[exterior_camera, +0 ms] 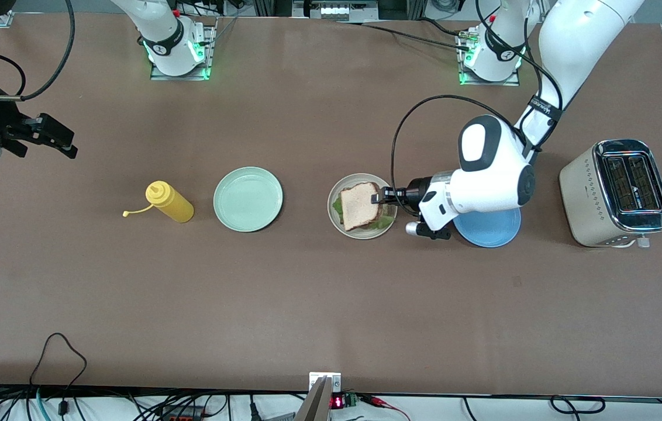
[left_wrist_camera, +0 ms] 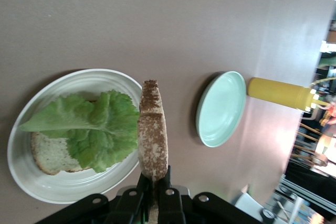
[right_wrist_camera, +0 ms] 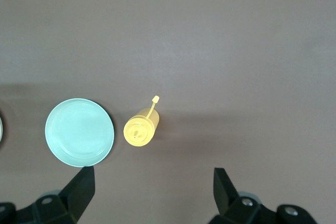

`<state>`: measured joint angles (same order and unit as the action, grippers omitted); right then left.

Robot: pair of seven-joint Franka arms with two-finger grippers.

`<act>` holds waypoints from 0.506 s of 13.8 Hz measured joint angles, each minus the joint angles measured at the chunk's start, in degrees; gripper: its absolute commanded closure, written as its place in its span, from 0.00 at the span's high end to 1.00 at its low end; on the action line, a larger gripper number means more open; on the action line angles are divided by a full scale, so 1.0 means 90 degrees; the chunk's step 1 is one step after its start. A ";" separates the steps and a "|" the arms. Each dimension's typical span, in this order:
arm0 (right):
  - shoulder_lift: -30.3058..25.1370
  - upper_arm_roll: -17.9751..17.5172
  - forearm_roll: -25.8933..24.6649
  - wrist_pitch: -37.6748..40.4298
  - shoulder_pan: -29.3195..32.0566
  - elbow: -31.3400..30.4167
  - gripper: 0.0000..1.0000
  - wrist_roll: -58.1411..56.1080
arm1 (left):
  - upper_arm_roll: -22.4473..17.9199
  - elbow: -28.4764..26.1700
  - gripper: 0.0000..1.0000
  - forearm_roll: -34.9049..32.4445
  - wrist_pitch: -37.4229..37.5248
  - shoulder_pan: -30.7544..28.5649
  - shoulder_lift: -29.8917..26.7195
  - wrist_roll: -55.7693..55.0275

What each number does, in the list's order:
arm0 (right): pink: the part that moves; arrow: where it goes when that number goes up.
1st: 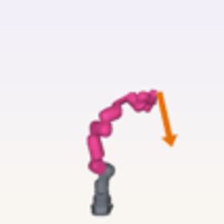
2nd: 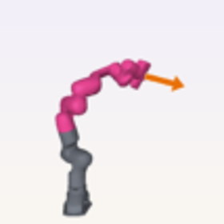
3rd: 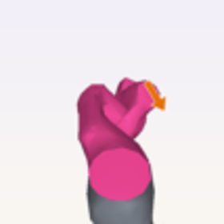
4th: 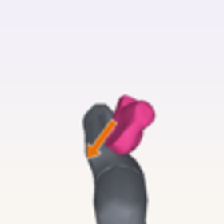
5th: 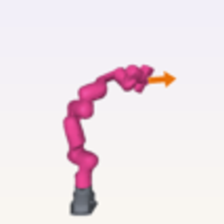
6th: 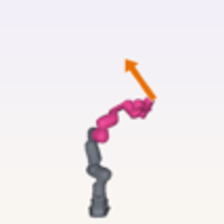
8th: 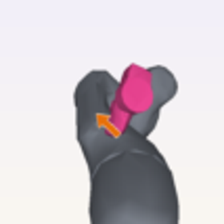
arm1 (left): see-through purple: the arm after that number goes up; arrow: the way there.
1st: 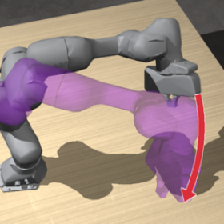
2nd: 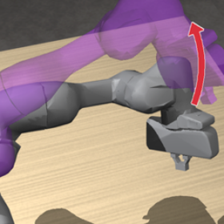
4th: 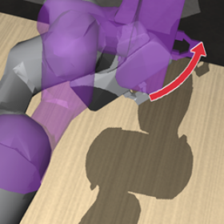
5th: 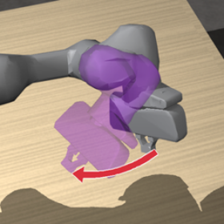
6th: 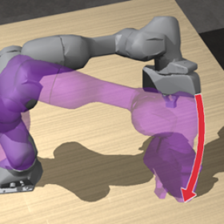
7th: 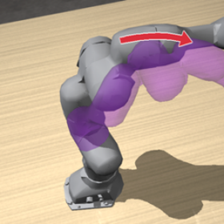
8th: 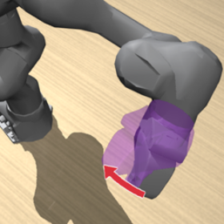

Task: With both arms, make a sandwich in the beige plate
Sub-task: 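Carry the bread slice with the left gripper over the beige plate, then lower the bread onto the lettuce and open the left gripper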

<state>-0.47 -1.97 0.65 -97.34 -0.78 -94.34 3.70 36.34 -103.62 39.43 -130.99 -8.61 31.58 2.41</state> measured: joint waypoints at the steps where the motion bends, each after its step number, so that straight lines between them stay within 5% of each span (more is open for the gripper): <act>1: 0.0000 0.0000 0.0000 0.0000 -0.0001 0.0000 1.00 -0.0038 | -0.0002 -0.0013 0.00 0.0373 0.0092 -0.0063 0.0022 0.0381; 7: 0.0000 0.0122 0.0000 0.0007 -0.0102 0.0000 1.00 -0.0057 | -0.0013 -0.0318 0.00 0.1578 0.0163 -0.0373 0.0501 0.2194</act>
<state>-0.48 -0.87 0.64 -97.28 -1.70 -94.34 3.20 36.22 -106.48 53.63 -129.53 -11.97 36.08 22.16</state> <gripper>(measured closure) 0.000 0.916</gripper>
